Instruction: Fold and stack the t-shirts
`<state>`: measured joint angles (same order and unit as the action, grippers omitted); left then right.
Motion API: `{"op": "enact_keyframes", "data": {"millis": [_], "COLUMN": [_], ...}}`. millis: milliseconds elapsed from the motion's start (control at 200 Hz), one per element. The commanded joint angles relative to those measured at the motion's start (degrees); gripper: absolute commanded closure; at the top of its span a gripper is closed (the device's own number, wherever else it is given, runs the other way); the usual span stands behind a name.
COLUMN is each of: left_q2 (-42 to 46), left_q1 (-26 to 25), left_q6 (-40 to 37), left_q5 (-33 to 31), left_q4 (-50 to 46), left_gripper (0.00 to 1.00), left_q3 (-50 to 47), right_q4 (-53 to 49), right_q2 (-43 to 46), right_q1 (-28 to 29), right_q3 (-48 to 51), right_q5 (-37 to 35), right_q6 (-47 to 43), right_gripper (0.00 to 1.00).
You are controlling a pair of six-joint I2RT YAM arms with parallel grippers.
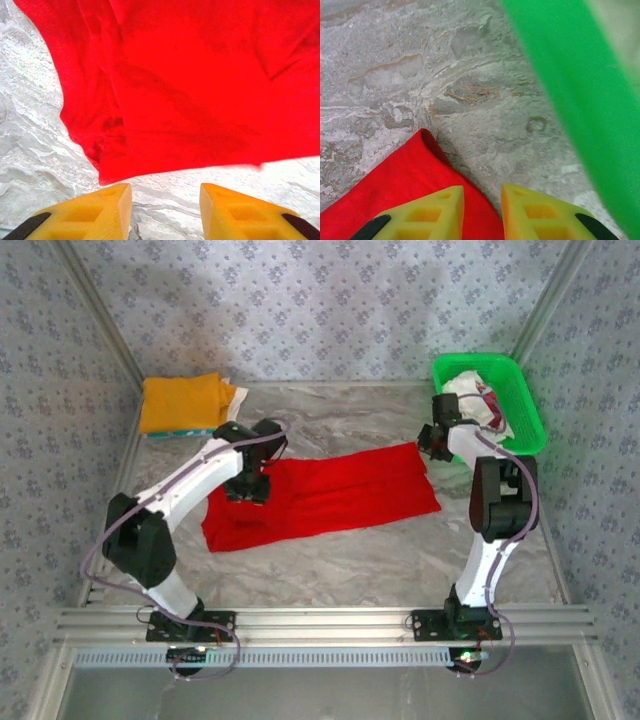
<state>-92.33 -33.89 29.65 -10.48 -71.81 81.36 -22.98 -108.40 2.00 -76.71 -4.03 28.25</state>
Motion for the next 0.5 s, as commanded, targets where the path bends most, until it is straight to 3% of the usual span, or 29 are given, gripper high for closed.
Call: {"op": "enact_keyframes", "data": {"millis": [0,115,280,495], "left_q2": [9.2,14.3,17.8,13.5], "left_q1": [-0.3,4.2,16.5,18.4], "left_q6": [1.4,0.6,-0.2,-0.7], "left_q5": [1.1,2.2,12.1,15.0], "left_q4": [0.3,3.6,14.7,23.4], "left_gripper": [0.54,0.49,0.52,0.58], "left_q3": [1.5,-3.6,-17.1,-21.9], "right_q4": [-4.1,-2.6,2.7,2.3], "right_q2": [6.8,9.1,6.7,-0.9], "right_q1": [0.2,2.3,6.8,10.1], "right_q3": [-0.8,-0.7,0.5,-2.5], "right_q5": [-3.6,-1.8,3.5,7.4], "right_q6": [1.0,0.1,-2.2,-4.0], "right_gripper": [0.71,0.69,0.7,0.73]}}
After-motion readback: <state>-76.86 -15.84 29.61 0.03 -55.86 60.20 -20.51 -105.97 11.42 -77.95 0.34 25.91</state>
